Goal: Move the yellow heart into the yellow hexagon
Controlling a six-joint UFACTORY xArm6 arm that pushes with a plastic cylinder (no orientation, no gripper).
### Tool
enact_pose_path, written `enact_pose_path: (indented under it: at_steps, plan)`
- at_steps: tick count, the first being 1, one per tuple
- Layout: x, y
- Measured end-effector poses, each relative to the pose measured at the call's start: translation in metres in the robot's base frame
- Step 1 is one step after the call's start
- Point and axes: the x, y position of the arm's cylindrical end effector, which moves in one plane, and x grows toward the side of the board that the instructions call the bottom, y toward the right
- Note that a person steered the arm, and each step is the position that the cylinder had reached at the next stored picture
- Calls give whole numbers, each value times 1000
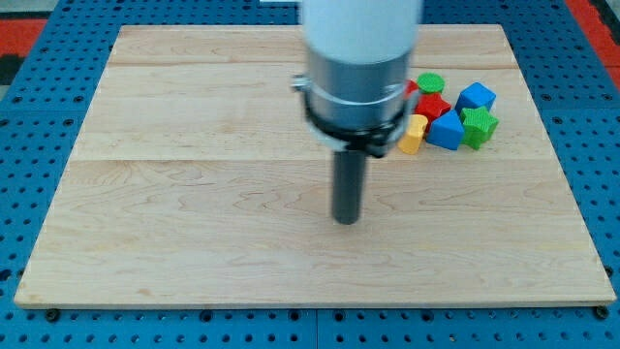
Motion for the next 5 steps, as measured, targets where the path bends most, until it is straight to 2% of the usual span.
enact_pose_path:
  at_steps: [2,4,5]
  plan:
    - [-12,58]
    - [-83,93]
    - [-90,88]
